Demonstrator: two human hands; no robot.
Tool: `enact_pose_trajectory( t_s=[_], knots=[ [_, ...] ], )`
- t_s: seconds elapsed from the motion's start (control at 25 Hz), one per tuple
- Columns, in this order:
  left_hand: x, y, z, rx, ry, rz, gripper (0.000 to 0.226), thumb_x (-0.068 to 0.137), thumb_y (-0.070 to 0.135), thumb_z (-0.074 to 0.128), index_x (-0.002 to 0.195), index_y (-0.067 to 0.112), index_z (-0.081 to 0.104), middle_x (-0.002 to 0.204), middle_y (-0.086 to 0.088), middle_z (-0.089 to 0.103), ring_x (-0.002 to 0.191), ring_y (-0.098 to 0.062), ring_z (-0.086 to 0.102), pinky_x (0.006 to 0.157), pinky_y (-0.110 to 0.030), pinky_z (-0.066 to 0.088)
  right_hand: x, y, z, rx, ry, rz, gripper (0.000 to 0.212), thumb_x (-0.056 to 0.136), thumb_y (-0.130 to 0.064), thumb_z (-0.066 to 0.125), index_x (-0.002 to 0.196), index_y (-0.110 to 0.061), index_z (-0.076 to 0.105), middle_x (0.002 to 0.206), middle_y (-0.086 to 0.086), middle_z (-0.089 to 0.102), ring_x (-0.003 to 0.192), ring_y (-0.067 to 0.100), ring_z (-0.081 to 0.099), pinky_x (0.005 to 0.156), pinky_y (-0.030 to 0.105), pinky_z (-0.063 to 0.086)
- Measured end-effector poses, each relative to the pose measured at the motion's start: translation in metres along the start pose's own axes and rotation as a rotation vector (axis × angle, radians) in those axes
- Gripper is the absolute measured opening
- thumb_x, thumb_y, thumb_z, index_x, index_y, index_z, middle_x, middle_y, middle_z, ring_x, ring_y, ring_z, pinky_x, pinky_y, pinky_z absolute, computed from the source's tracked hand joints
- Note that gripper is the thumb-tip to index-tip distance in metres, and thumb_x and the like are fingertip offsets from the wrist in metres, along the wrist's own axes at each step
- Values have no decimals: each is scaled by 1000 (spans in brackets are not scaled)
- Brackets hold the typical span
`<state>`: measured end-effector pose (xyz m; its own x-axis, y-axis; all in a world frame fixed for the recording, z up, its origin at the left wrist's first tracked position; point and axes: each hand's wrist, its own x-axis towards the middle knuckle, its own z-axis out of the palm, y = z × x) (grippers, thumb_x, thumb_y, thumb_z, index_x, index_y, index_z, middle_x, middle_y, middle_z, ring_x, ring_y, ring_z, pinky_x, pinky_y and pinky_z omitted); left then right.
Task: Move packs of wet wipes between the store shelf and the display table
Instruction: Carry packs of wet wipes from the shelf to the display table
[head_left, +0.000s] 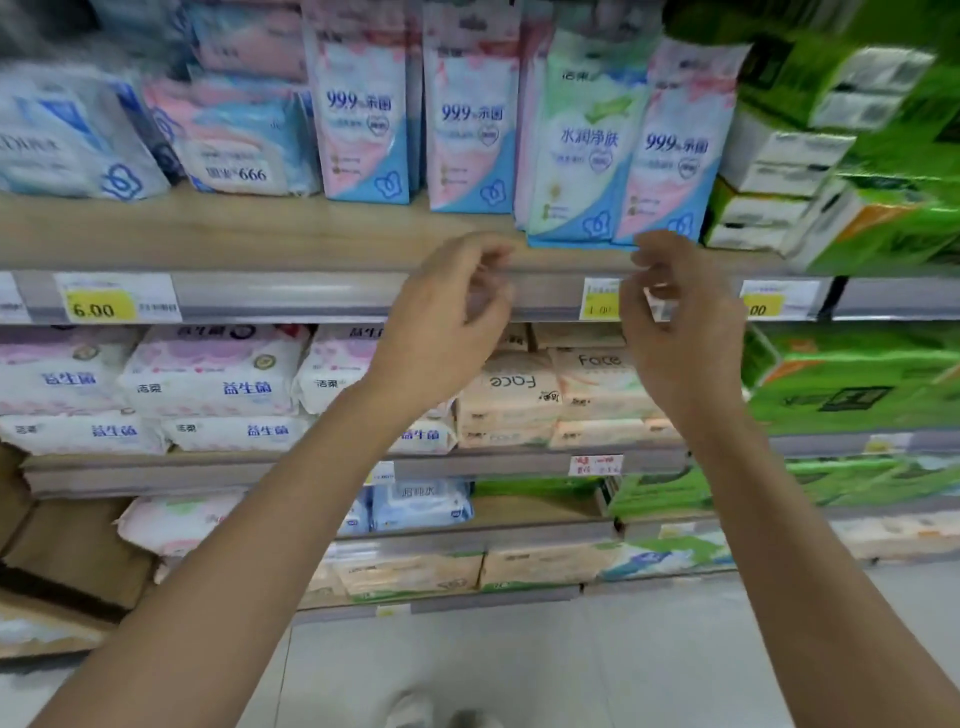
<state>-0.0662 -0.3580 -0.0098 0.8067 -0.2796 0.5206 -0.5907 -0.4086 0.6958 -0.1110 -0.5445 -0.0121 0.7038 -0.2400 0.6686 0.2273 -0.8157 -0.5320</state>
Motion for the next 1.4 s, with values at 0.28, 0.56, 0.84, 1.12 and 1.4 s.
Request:
enact_pose_trajectory(
  t_s=[0.28, 0.56, 0.84, 1.12, 1.4],
  knots=[
    [99, 2, 34, 192, -70, -197, 58, 90, 29, 57, 142, 13, 35, 136, -9, 47, 125, -22, 45, 95, -24, 32, 88, 5, 49, -5, -77, 288, 62, 85, -19, 62, 139, -4, 36, 121, 11, 53, 112, 26, 51, 92, 40, 44],
    [106, 4, 46, -46, -17, -344, 53, 84, 26, 67, 124, 13, 36, 107, 4, 53, 91, -12, 51, 71, -23, 38, 84, 4, 58, 215, -57, 305, 36, 80, -6, 63, 114, -9, 56, 107, 9, 62, 98, 25, 58, 86, 42, 50],
    [113, -2, 43, -61, 76, -367, 59, 77, 25, 76, 119, 7, 39, 108, 3, 52, 98, -15, 52, 82, -31, 44, 85, 28, 35, -75, 264, 385, 51, 81, -11, 61, 130, -5, 46, 126, 15, 49, 117, 28, 45, 94, 27, 36],
    [111, -2, 40, -146, 68, -346, 63, 77, 18, 77, 125, 11, 38, 105, 10, 50, 96, -11, 53, 79, -24, 45, 98, 41, 44, -60, 204, 535, 78, 70, -20, 79, 133, -3, 37, 127, 14, 50, 121, 34, 45, 100, 48, 40],
    [108, -7, 40, -223, 77, -308, 61, 79, 8, 73, 125, 18, 35, 117, 3, 56, 102, -13, 58, 87, -27, 48, 94, 45, 34, 81, 193, 528, 65, 61, -18, 85, 113, -12, 47, 114, 5, 51, 109, 23, 50, 93, 36, 47]
  ],
)
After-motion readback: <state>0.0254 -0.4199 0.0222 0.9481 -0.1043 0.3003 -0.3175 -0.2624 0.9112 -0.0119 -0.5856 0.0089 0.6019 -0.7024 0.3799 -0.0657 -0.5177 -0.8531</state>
